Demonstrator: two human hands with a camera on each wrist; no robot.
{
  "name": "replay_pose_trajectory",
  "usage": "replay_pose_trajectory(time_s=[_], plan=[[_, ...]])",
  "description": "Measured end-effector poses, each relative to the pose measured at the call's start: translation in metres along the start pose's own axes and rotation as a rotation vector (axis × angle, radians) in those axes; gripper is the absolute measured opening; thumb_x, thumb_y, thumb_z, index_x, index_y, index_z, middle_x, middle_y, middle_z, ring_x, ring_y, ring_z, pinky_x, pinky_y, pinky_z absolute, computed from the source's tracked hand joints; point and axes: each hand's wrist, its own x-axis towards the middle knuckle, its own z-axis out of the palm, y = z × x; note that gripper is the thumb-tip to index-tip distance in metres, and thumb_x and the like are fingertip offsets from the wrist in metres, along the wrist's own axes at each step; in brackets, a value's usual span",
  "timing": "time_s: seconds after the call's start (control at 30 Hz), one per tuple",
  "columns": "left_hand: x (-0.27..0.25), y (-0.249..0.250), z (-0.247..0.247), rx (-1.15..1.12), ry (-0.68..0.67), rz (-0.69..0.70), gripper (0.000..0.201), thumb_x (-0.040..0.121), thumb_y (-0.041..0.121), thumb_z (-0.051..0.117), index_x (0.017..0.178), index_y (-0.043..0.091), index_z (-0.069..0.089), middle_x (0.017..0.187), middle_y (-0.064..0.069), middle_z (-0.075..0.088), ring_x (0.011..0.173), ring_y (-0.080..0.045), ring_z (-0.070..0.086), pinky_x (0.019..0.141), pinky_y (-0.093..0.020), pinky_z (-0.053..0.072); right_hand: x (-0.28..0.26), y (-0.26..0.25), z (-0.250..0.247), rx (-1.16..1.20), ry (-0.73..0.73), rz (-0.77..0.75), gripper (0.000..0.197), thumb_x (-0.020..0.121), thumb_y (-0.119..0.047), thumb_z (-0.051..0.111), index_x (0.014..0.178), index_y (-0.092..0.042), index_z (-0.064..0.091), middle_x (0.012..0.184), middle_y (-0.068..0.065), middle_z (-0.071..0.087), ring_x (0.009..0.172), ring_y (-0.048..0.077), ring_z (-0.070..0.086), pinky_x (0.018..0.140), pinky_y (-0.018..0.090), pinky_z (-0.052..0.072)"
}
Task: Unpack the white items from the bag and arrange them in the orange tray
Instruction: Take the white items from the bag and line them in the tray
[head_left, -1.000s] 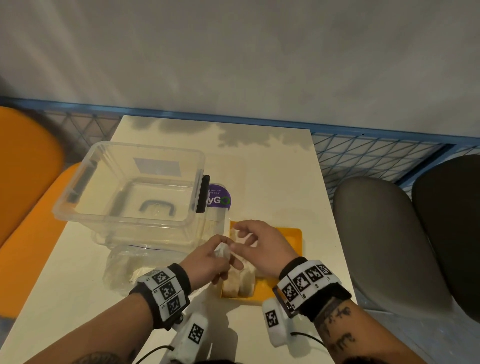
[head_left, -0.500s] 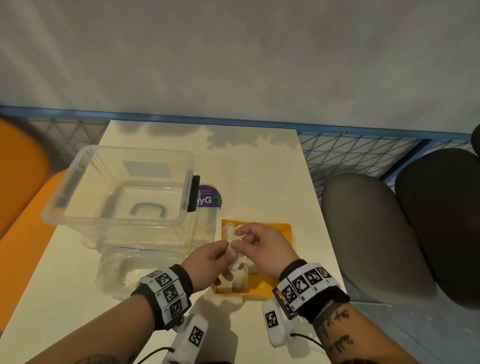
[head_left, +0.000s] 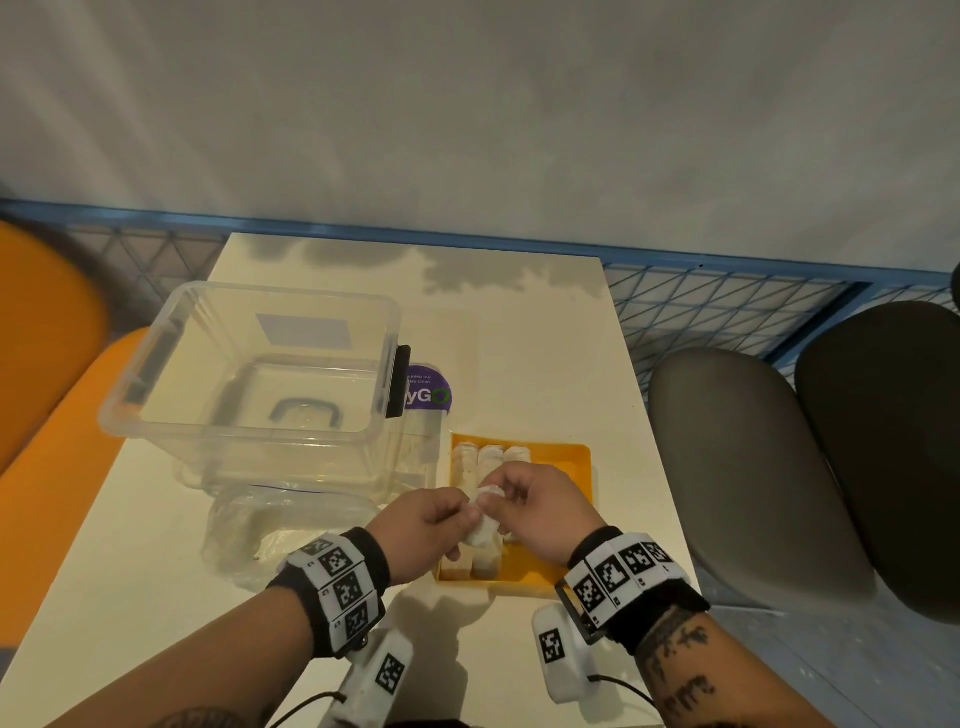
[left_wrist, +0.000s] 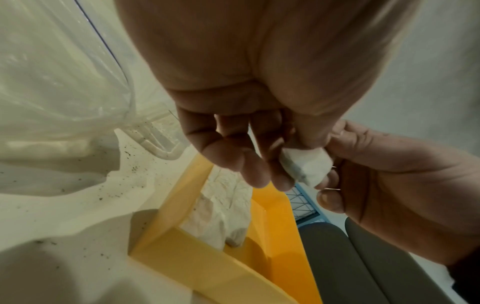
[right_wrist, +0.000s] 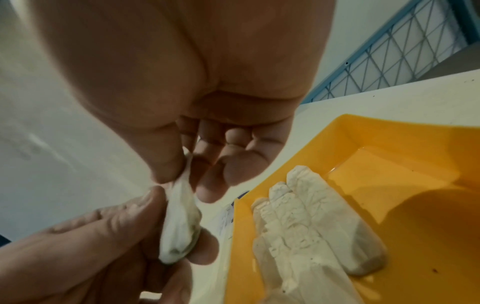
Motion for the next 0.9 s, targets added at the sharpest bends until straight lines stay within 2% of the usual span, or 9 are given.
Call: replay_pose_trajectory(time_s=[0.07,0.13,0.2,0.27,0.37,0.47,0.7,0.9], plan=[[0.000,-0.004,-0.001,0.013,0.069,-0.008,0.017,0.093,0.043,0.059,0.080,0.033,0.066,0.079,0.007,0.071,0.068,-0.007,0.064,0.072,-0.031,0.054,0.001,0.007,-0.004,-0.067,0.069,0.034,0.005,0.090,-0.031,0.064,0.089,-0.028,0.068,0.078,-0.009,0.066,0.076,0.011,0.063,0.073,0.030,0.053],[0.001,-0.008,-0.004,0.047,0.158,-0.032,0.013,0.095,0.031,0.060,0.084,0.034,0.067,0.086,0.012,0.070,0.069,-0.003,0.060,0.074,-0.026,0.051,0.001,0.015,-0.011,-0.162,0.132,0.059,0.007,0.093,-0.031,0.061,0.097,-0.028,0.067,0.084,-0.014,0.064,0.079,0.009,0.060,0.072,0.025,0.048],[0.001,-0.011,-0.006,0.082,0.210,-0.063,0.010,0.094,0.028,0.061,0.088,0.034,0.065,0.092,0.014,0.068,0.072,-0.001,0.057,0.073,-0.023,0.046,-0.001,0.023,-0.016,-0.273,0.120,0.092,0.012,0.096,-0.031,0.056,0.103,-0.027,0.065,0.092,-0.010,0.066,0.084,0.011,0.060,0.072,0.025,0.046],[0.002,-0.013,-0.006,0.114,0.236,-0.088,0.008,0.092,0.028,0.064,0.091,0.036,0.063,0.098,0.014,0.065,0.078,-0.004,0.058,0.076,-0.022,0.045,-0.001,0.031,-0.017,-0.407,-0.002,0.153,0.016,0.097,-0.031,0.053,0.107,-0.026,0.064,0.101,-0.003,0.067,0.090,0.017,0.061,0.076,0.030,0.049],[0.004,-0.013,-0.005,0.148,0.211,-0.135,0.021,0.089,0.034,0.069,0.104,0.042,0.059,0.102,0.015,0.058,0.085,-0.009,0.059,0.076,-0.023,0.048,0.004,0.040,-0.006,-0.608,-0.275,0.209,0.020,0.095,-0.027,0.056,0.112,-0.025,0.066,0.113,0.004,0.065,0.101,0.023,0.061,0.083,0.032,0.051],[0.007,-0.011,-0.006,0.211,0.151,-0.188,0.036,0.086,0.038,0.071,0.119,0.042,0.059,0.104,0.014,0.057,0.089,-0.011,0.061,0.081,-0.025,0.052,0.011,0.045,0.003,-0.685,-0.383,0.212,0.025,0.093,-0.026,0.062,0.116,-0.021,0.066,0.121,0.005,0.063,0.109,0.023,0.059,0.089,0.032,0.049],[0.010,-0.009,-0.004,0.319,0.117,-0.201,0.047,0.087,0.027,0.071,0.129,0.038,0.055,0.106,0.013,0.063,0.095,-0.010,0.061,0.088,-0.024,0.049,0.030,0.058,0.008,-0.670,-0.229,0.237,0.016,0.093,-0.025,0.062,0.107,-0.024,0.068,0.113,0.003,0.065,0.102,0.023,0.061,0.084,0.032,0.051],[0.009,-0.007,-0.005,0.315,0.110,-0.202,0.046,0.086,0.026,0.073,0.126,0.038,0.054,0.100,0.014,0.061,0.091,-0.009,0.061,0.083,-0.024,0.050,0.044,0.065,0.009,-0.659,-0.175,0.248,0.017,0.091,-0.025,0.064,0.107,-0.023,0.070,0.116,0.003,0.065,0.104,0.022,0.061,0.082,0.030,0.049]])
